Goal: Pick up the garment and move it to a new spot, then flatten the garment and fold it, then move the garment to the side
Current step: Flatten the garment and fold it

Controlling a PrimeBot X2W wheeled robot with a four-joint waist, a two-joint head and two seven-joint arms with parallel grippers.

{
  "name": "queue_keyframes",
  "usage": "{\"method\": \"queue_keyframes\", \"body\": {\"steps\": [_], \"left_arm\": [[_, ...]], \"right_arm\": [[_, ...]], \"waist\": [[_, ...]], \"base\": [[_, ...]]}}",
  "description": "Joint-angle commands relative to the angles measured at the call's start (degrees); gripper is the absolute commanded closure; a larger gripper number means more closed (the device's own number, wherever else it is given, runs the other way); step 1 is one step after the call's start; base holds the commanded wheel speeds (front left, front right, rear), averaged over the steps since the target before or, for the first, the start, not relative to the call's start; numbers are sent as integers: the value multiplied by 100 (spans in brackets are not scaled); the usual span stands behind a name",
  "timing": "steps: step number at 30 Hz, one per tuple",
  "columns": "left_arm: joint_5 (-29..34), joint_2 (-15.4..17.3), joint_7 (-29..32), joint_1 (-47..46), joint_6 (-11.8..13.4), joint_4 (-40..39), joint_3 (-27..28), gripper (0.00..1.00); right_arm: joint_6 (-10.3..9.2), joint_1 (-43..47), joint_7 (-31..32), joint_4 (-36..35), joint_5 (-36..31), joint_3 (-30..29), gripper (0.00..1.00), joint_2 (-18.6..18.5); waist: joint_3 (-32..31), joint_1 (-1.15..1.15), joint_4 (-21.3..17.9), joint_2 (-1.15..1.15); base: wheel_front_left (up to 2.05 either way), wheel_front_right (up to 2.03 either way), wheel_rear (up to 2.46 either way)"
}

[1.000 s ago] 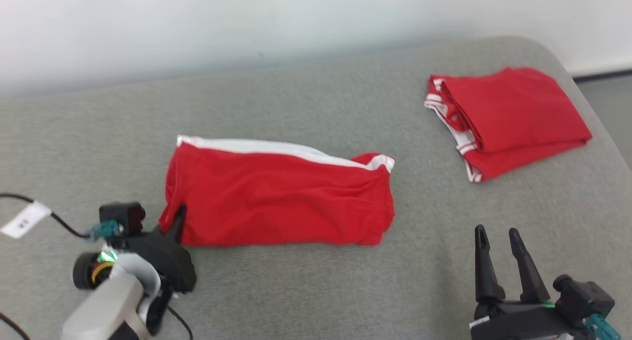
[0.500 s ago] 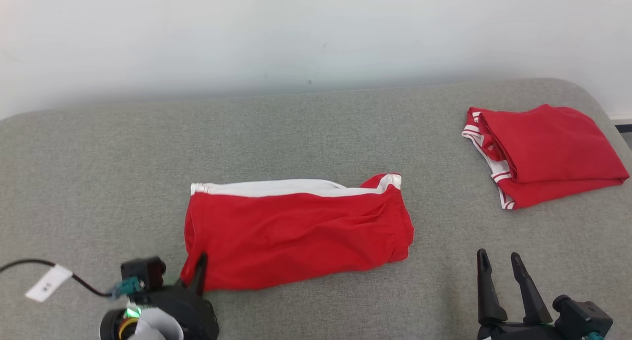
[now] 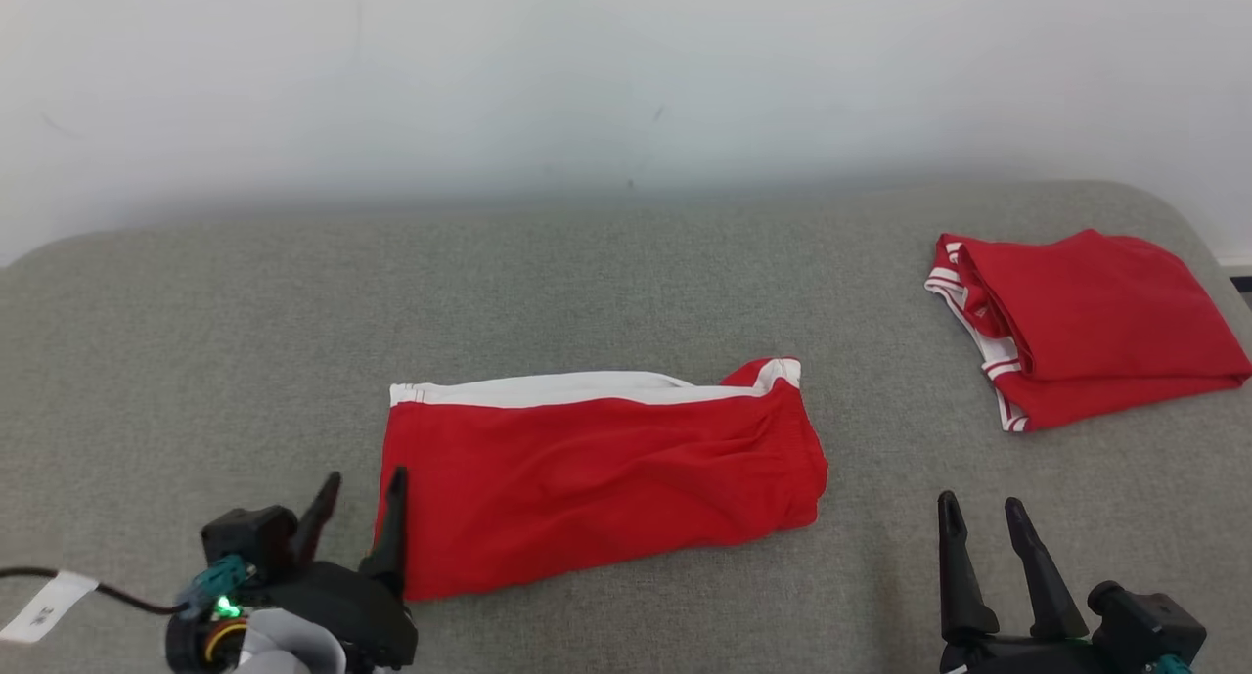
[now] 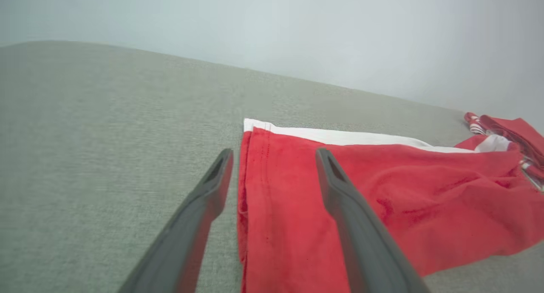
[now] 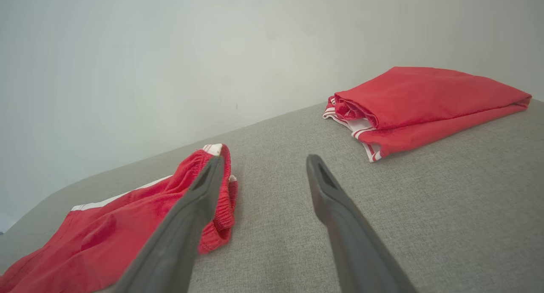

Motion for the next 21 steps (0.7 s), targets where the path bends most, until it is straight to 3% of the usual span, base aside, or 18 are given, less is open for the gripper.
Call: {"method": "queue_keyframes", "body": {"steps": [1, 7, 16, 21], "left_arm": [[149, 36, -31, 135, 58, -123, 101, 0], [1150, 62, -31, 696, 368, -1111, 896, 0], [2056, 111, -26, 1381, 405, -1968, 1589, 0], [2392, -25, -26, 1863, 463, -2429, 1987, 0]], "right_arm": [[-17, -12, -8, -22, -16, 0, 0, -4], [-17, -54, -7, -220, -103, -132, 0, -4], [-17, 31, -7, -367, -278, -402, 0, -4], [-17, 125, -7, -374, -319, -480, 0, -4]], "waist": [[-53, 0, 39, 0], [-185, 0, 146, 0], [-281, 0, 377, 0], [-327, 0, 453, 0]], "base": [[0, 0, 0], [0, 0, 0], [0, 0, 0], [0, 0, 0]]}}
